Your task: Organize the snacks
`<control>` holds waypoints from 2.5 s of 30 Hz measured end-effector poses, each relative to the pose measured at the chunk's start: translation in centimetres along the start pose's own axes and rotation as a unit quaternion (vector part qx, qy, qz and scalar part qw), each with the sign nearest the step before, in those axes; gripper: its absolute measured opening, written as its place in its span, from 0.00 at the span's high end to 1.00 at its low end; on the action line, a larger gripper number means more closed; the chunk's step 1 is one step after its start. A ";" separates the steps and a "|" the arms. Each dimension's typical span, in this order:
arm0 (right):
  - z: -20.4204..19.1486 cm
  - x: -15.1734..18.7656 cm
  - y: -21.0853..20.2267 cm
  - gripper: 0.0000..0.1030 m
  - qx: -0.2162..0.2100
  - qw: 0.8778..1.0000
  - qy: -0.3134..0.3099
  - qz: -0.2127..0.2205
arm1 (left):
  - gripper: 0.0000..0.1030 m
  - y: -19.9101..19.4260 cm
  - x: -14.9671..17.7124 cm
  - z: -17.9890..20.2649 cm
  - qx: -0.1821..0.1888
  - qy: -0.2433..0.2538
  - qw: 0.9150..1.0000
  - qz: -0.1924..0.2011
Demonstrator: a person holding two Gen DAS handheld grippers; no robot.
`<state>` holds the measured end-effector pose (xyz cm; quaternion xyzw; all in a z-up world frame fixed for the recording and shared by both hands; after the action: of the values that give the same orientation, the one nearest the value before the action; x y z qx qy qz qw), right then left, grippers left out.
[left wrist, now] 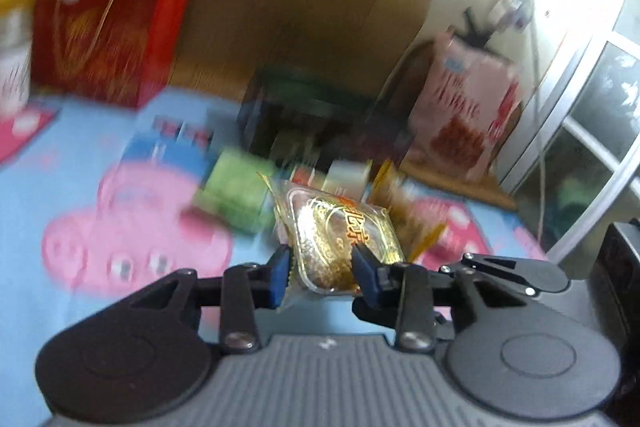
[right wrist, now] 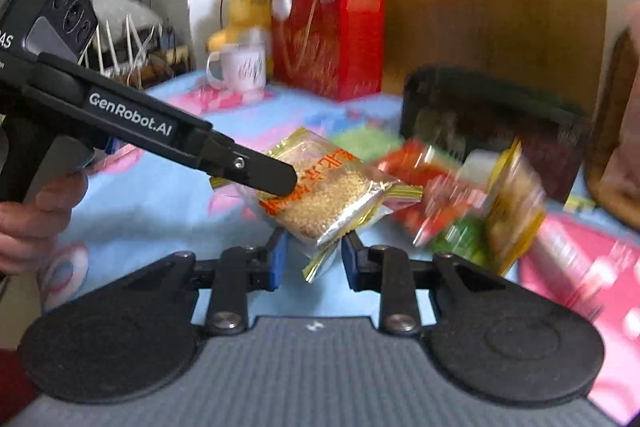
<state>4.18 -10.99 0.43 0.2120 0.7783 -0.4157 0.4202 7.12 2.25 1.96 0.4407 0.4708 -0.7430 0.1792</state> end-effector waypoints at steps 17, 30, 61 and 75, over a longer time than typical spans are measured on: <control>12.5 -11.9 8.0 0.60 0.118 0.988 0.085 0.044 | 0.63 14.7 -12.7 -1.9 -0.079 0.039 0.996 0.016; 10.7 -3.7 -0.2 0.53 0.065 0.986 0.148 0.031 | 0.57 7.0 -4.0 -1.7 0.015 -0.029 0.999 0.016; 0.8 2.2 -3.4 0.46 -0.015 0.999 0.036 -0.033 | 0.44 1.2 5.5 -0.3 0.070 -0.044 0.995 -0.061; 0.3 0.9 -1.4 0.72 -0.004 1.000 -0.004 -0.010 | 0.60 0.2 1.4 1.5 0.063 0.008 0.998 -0.030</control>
<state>2.84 -12.04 0.26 0.2010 0.7803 -0.4180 0.4195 5.78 1.08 0.91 0.4430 0.4374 -0.7726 0.1246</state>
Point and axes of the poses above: each gripper's, at about its wrist camera, not at the fingertips, and y roughly the way its jaws point, z to its right, x to its underside, the point moved 7 cm from there along y, roughly the way its jaws point, and after that the axes turned 15 degrees about y, right-handed, at the moved point
